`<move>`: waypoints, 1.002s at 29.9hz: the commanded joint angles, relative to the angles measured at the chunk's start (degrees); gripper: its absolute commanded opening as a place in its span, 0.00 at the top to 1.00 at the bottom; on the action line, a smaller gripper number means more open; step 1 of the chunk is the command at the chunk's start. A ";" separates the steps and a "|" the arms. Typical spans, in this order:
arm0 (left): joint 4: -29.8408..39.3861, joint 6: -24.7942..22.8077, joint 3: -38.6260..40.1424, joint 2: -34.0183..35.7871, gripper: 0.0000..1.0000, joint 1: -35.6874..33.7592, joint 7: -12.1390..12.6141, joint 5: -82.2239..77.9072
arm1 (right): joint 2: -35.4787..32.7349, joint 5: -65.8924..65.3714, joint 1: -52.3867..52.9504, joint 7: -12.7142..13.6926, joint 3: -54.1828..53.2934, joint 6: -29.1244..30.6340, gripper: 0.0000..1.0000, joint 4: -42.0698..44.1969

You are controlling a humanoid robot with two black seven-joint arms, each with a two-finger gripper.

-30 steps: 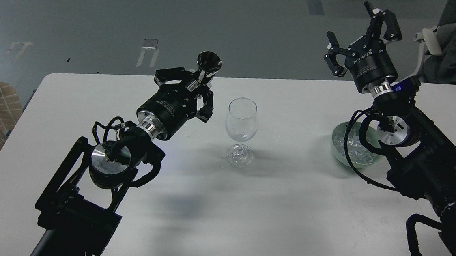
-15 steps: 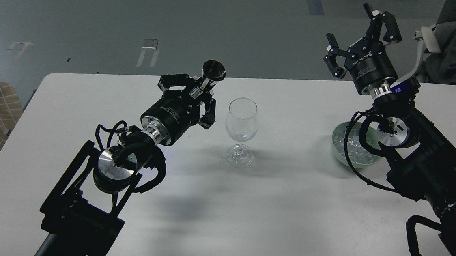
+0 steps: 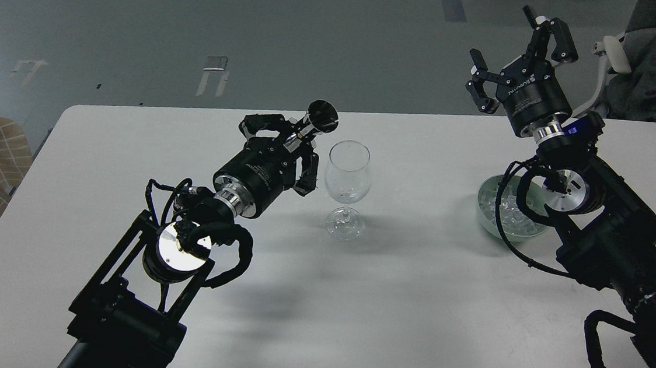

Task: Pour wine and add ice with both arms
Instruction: 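Tilt the jigger over the wine glass rim with the left gripper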

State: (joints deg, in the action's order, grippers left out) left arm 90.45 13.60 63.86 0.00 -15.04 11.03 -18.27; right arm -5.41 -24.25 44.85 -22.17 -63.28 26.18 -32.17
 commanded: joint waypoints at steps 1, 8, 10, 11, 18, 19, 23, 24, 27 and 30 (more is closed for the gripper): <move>-0.02 0.02 -0.22 0.00 1.00 0.01 -0.13 -2.21 | -0.04 -0.01 -0.02 0.02 0.00 0.01 0.00 0.00; -0.02 0.11 -0.57 0.00 1.00 -0.17 -0.13 -5.02 | -0.13 -0.01 -0.02 0.02 0.00 0.01 0.00 0.00; -0.02 0.11 -1.01 0.00 1.00 -0.17 -0.13 -6.94 | -0.21 -0.01 -0.02 -0.06 0.00 0.01 0.00 0.00; -0.02 0.11 -1.45 0.00 1.00 -0.08 -0.13 -8.44 | -0.22 -0.01 -0.02 0.02 0.00 0.01 0.00 0.00; -0.02 0.28 -2.15 0.00 1.00 -0.08 -0.13 -10.29 | -0.22 -0.01 -0.02 -0.06 0.00 0.01 0.00 0.00; -0.02 0.37 -2.24 0.00 1.00 -0.17 -0.13 -10.73 | -0.22 -0.01 -0.02 0.02 0.00 0.01 0.00 0.00; -0.02 0.46 -2.51 0.00 1.00 0.01 -0.13 -14.33 | -0.22 -0.01 -0.02 0.02 0.00 0.01 0.00 0.00; -0.02 0.46 -2.59 0.00 1.00 0.01 -0.13 -15.12 | -0.22 -0.01 -0.02 -0.06 0.00 0.01 0.00 0.00; -0.10 0.55 -2.60 0.00 1.00 0.01 -0.13 -15.66 | -0.22 -0.01 -0.02 -0.06 0.00 0.01 0.00 0.00; -0.10 1.25 -2.60 0.00 1.00 -0.08 -0.13 -16.44 | -0.22 -0.01 -0.02 -0.06 0.00 0.01 0.00 0.09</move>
State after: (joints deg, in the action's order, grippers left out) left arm 90.37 14.22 61.26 0.00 -14.99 10.89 -33.85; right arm -5.63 -24.25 44.82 -22.20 -63.28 26.21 -32.17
